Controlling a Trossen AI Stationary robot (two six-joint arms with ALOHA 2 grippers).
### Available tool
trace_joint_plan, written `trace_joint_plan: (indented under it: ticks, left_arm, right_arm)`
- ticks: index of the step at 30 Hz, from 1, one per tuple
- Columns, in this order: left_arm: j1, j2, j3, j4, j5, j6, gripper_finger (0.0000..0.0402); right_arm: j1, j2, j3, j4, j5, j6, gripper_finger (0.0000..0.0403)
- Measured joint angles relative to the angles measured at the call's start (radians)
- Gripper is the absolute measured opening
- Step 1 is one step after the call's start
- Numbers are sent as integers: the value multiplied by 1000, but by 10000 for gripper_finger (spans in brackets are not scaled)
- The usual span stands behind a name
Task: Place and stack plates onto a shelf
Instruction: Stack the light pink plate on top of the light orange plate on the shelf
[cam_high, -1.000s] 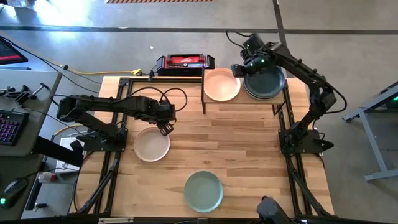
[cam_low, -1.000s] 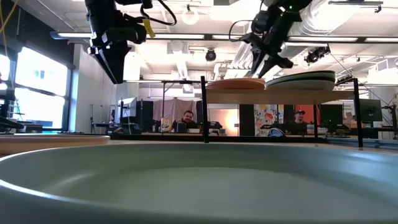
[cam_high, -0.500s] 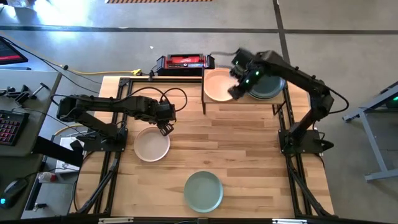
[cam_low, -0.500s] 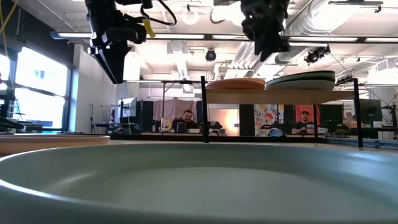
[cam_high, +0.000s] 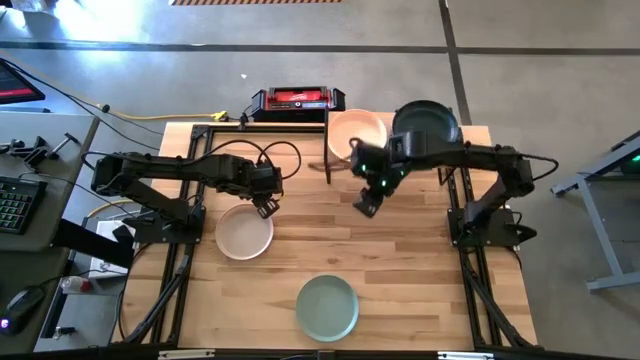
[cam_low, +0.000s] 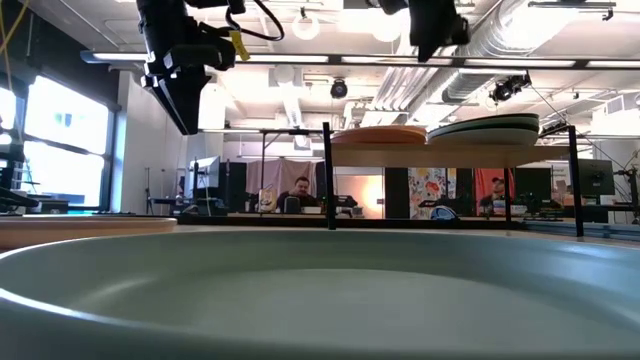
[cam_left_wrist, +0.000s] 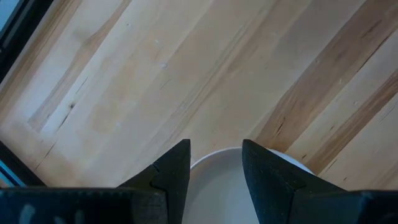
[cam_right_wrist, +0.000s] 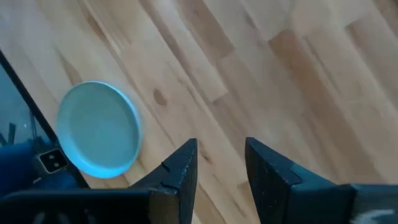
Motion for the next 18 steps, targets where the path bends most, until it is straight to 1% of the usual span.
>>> trace_joint_plan:
  ticks: [5, 11, 18]
  left_arm:
    - [0, 0, 0, 0, 0, 0, 135]
    - [0, 0, 0, 5, 0, -1, 135]
    - [0, 0, 0, 52, 0, -1, 135]
  right_arm:
    - [134, 0, 0, 95, 88, 139, 112]
    - [261, 0, 0, 211, 206, 287, 112]
    - [370, 0, 0, 227, 335, 488, 112]
